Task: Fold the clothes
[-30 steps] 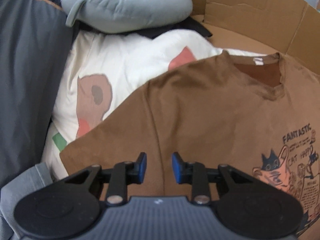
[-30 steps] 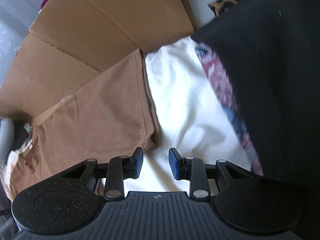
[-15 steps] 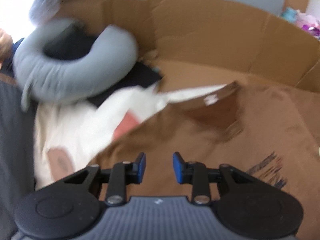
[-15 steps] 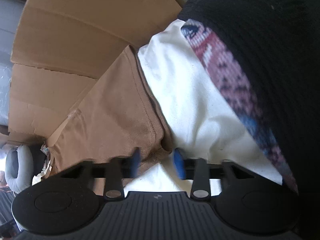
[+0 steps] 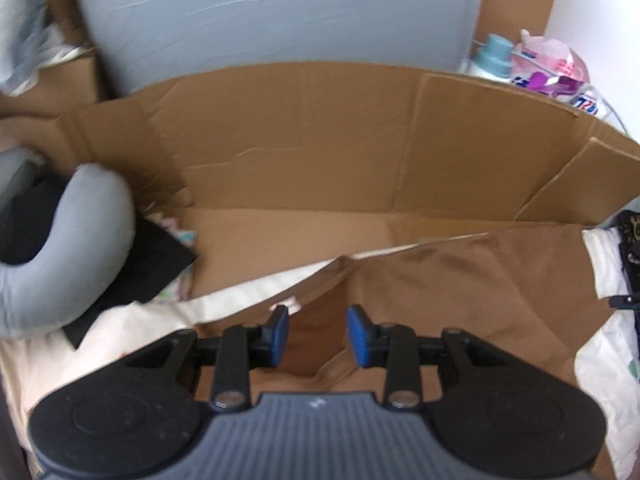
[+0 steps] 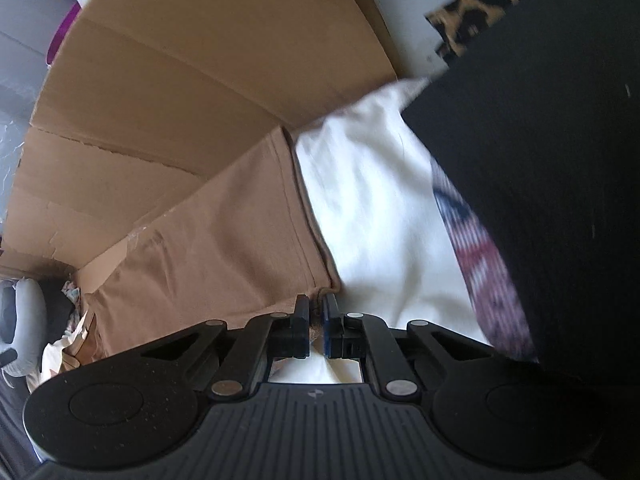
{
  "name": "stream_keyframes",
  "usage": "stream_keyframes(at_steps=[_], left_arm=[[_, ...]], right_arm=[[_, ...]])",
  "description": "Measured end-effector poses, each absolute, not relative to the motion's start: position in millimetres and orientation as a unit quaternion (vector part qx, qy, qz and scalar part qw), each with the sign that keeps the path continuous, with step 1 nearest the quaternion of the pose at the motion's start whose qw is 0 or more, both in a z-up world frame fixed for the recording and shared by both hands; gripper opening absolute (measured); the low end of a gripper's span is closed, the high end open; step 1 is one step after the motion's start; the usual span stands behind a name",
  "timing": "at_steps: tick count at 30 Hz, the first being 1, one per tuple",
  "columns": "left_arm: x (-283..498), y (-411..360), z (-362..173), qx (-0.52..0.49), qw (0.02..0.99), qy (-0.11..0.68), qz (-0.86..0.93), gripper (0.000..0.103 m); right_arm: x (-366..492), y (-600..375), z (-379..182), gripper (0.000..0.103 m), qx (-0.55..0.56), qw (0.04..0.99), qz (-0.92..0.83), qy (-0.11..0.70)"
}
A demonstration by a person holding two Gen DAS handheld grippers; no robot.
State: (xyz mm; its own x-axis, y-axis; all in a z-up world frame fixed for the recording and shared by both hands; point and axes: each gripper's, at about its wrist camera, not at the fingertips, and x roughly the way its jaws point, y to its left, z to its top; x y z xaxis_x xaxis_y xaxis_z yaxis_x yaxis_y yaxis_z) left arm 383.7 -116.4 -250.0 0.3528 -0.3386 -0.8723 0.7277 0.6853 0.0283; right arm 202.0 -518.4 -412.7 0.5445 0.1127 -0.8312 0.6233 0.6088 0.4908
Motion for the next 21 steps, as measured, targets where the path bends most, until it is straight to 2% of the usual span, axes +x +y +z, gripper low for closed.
stream_keyframes(at_steps=[9, 10, 12, 13, 14, 21], left_arm=[[372.2, -175.7, -253.7, 0.190, 0.773, 0.489, -0.356, 0.035], [370.6, -181.9, -253.6, 0.186, 0.773, 0.491, -0.356, 0.035], [367.1, -194.1, -253.2, 0.181, 0.771, 0.495, -0.357, 0.035], [365.3, -200.2, -253.0, 0.178, 0.771, 0.496, -0.358, 0.035], [363.0, -206.4, -253.1, 0.177, 0.770, 0.498, -0.357, 0.035], [339.6, -232.4, -264.3, 0.138, 0.762, 0.521, -0.359, 0.036]], right_arm=[[202.9, -523.6, -419.0, 0.007, 0.408, 0.769, -0.156, 0.467], [199.7, -526.4, -419.8, 0.010, 0.414, 0.766, -0.154, 0.467], [195.3, -528.4, -423.1, 0.027, 0.432, 0.760, -0.151, 0.461], [193.9, -529.3, -425.8, 0.045, 0.446, 0.755, -0.150, 0.456], [192.4, -530.1, -428.4, 0.050, 0.460, 0.750, -0.149, 0.451], [191.0, -528.9, -441.7, 0.050, 0.487, 0.732, -0.154, 0.450]])
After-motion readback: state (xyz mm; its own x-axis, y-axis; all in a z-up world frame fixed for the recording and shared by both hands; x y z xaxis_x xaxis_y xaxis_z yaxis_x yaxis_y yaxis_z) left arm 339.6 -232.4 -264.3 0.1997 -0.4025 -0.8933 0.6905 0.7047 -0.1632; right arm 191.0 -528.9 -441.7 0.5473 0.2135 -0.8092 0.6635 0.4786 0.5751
